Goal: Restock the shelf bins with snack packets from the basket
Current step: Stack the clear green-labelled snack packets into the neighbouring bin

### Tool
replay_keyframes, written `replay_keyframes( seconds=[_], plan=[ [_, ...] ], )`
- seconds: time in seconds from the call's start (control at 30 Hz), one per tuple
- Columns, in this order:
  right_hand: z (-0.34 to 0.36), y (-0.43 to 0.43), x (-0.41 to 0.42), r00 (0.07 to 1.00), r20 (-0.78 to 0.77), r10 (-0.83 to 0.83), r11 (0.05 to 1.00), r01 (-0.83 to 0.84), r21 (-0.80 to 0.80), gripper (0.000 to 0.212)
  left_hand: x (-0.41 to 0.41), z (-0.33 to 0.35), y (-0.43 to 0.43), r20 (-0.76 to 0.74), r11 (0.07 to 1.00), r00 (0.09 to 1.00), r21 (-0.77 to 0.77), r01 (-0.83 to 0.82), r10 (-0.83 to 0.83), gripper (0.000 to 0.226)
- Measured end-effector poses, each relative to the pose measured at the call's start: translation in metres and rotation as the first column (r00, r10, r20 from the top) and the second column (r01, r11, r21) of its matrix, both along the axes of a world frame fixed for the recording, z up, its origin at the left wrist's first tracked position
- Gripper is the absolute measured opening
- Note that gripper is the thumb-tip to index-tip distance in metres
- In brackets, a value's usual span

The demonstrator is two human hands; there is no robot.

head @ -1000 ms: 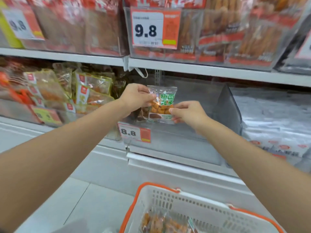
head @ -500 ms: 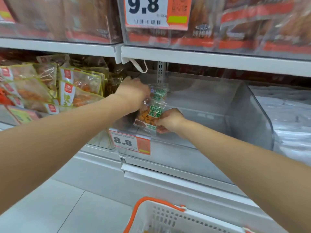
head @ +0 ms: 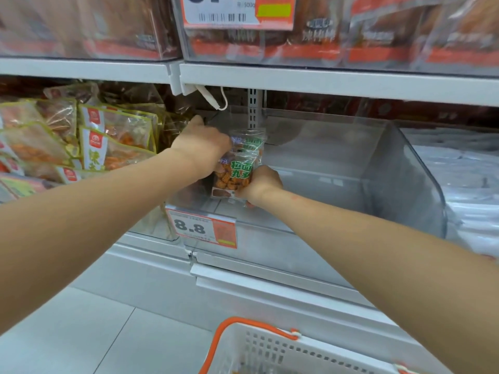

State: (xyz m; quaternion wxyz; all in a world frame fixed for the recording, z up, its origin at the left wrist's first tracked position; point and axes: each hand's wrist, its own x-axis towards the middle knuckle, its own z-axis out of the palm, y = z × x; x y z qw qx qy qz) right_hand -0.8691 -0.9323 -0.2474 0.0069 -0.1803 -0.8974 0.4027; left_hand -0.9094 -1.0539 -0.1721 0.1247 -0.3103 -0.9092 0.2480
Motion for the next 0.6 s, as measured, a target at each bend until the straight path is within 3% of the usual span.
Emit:
replay_keyframes(
  seconds=[0.2, 0.47, 0.6],
  plan=[
    [-0.0023, 0.0041, 0.0040, 0.999, 0.023, 0.022, 0.993, -0.019, -0.119, 0.041, -0.0026, -0.0023, -0.0018, -0.001, 1.000, 1.000, -0.010, 0.013, -0.013, 0.044],
    [-0.0084, 0.0035, 0.0006, 1.000, -0.025, 0.007, 0.998, -0.008, -0.057, 0.041, -0.0019, -0.0048, -0.0017, -0.042, 1.000, 0.999, 0.007, 0.025, -0.024, 0.041],
    [-0.0066, 0.0044, 0.0029, 0.999, 0.044, 0.027, 0.990, -0.021, -0.138, 0.053, -0.0006, -0.0052, -0.0039, -0.065, 0.999, 0.997, 0.019, 0.035, -0.033, 0.040]
  ],
)
